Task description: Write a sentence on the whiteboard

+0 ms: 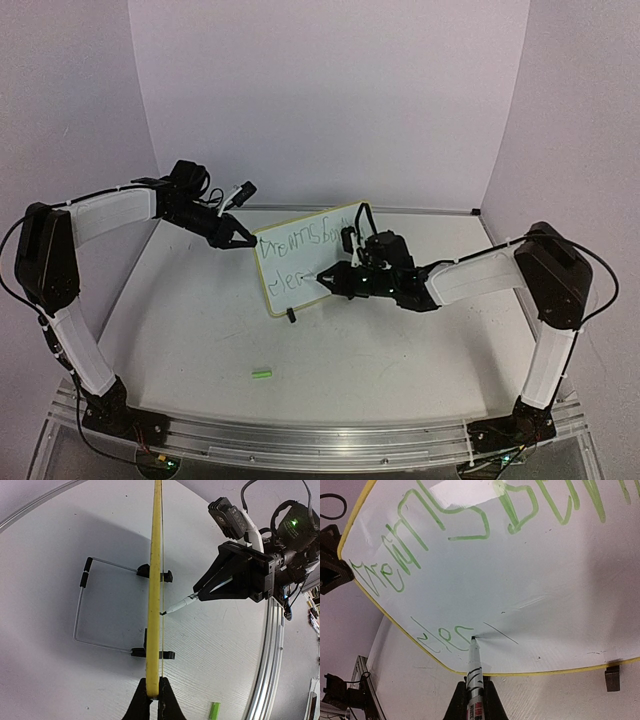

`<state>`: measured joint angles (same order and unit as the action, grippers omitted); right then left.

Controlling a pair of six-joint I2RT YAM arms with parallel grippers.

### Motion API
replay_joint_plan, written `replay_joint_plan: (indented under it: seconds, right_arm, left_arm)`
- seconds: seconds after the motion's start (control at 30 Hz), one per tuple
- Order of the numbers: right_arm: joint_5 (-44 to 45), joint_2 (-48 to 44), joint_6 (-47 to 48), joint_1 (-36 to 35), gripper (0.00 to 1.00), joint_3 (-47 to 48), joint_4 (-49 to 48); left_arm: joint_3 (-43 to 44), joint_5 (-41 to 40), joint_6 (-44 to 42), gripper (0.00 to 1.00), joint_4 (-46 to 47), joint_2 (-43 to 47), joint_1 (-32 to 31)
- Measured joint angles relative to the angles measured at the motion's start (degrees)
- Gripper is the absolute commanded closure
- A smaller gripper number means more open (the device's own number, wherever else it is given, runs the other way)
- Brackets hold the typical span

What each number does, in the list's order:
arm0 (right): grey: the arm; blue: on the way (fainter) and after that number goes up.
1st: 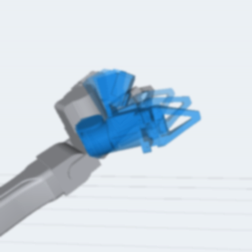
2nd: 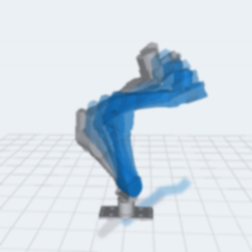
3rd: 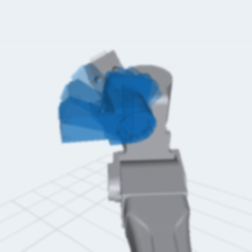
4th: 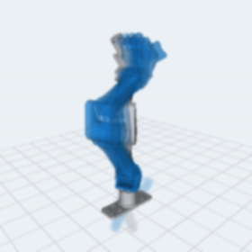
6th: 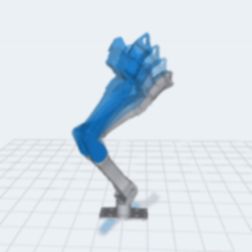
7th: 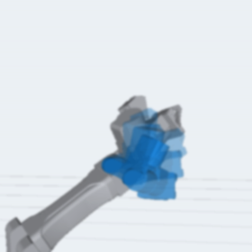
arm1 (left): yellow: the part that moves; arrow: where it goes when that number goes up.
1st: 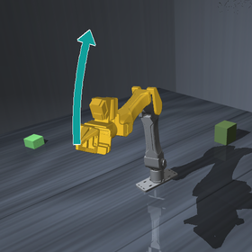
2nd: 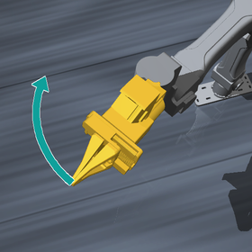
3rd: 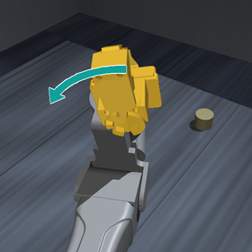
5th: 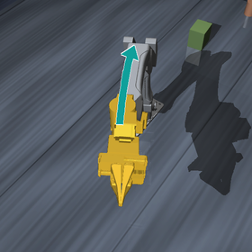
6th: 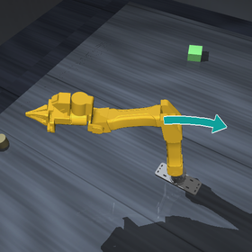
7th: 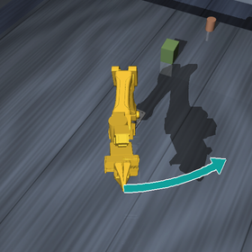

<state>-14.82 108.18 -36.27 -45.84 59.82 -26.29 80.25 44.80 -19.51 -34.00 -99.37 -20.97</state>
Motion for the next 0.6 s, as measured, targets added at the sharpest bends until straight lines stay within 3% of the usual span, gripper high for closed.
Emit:
replay_joint_plan:
  seconds: [0.6]
  right_arm:
    - [0.7, -0.7, -0.4, 0.1, 1.0, 0.2, -0.3]
  left_arm:
    - [0.0, 0.0, 0.0, 1.0, 0.0, 0.0, 0.0]
